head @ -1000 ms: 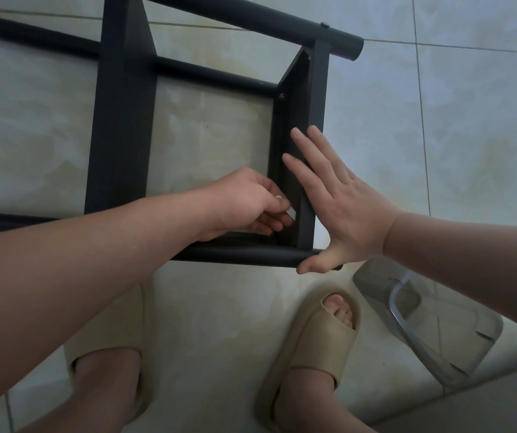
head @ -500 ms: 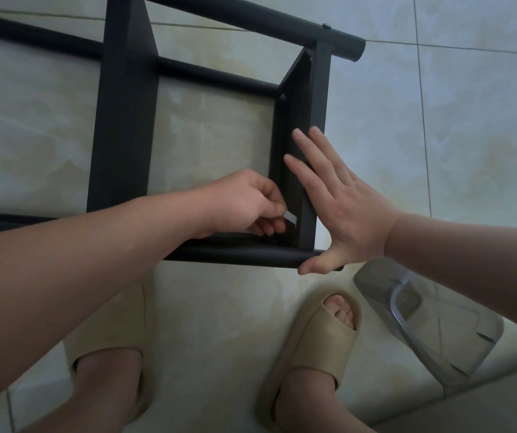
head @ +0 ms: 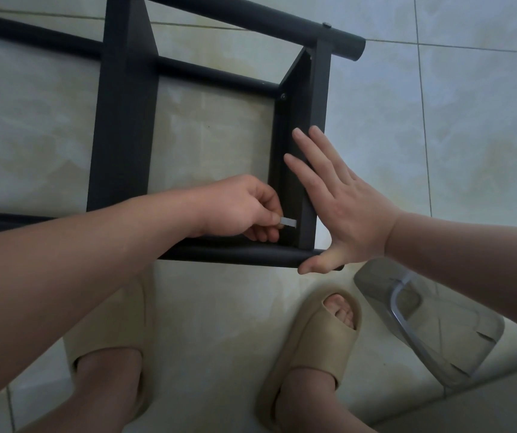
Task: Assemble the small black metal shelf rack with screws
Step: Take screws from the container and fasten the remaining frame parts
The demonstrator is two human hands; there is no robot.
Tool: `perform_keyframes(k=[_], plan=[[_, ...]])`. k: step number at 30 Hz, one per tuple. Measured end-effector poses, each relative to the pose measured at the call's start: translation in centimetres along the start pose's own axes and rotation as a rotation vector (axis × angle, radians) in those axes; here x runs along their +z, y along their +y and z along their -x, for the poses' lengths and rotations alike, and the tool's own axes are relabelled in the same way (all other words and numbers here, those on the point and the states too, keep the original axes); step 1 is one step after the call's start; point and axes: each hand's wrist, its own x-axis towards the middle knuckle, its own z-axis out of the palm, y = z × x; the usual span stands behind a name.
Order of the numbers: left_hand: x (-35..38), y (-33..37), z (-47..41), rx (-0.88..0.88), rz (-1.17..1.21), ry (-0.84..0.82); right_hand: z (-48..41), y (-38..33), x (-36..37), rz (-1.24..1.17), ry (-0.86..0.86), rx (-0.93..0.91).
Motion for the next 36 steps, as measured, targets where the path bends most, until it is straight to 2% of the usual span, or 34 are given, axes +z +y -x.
perform_keyframes(k=[8, 18, 21, 23, 27, 28, 30, 32, 36], plan=[[0.3, -0.5, -0.2, 0.008, -0.092, -0.055, 0.0, -0.1, 0.0, -0.001, -0.014, 0.008], [0.2, -0.6, -0.6, 0.033, -0.335, -0.122, 0.0, 0.0, 0.1, -0.001, -0.014, 0.007], [0.1, -0.6, -0.6, 0.022, -0.326, -0.105, 0.0, -0.1, 0.0, -0.004, -0.031, 0.01], [-0.4, -0.8, -0.2, -0.003, -0.428, -0.076, 0.1, -0.3, -0.3, -0.003, -0.067, 0.025], [-2.5, -1.1, 1.8, -0.129, -0.819, 0.107, 0.2, -1.0, -2.2, 0.021, -0.231, 0.12], [-3.0, -0.8, 2.4, -0.146, -0.866, 0.177, 0.1, -1.5, -2.8, -0.03, -0.254, 0.172], [-3.7, 0.3, 3.8, -0.138, -0.865, 0.305, -0.4, -3.1, -4.2, -0.28, -0.226, 0.349], [-4.3, 2.3, 4.7, -0.06, -0.829, 0.414, -1.2, -4.4, -5.6, -0.47, -0.103, 0.505], [-6.2, 7.4, 4.9, 0.152, -0.872, 0.65, -3.4, -3.6, -8.9, -0.339, -0.028, 0.55]])
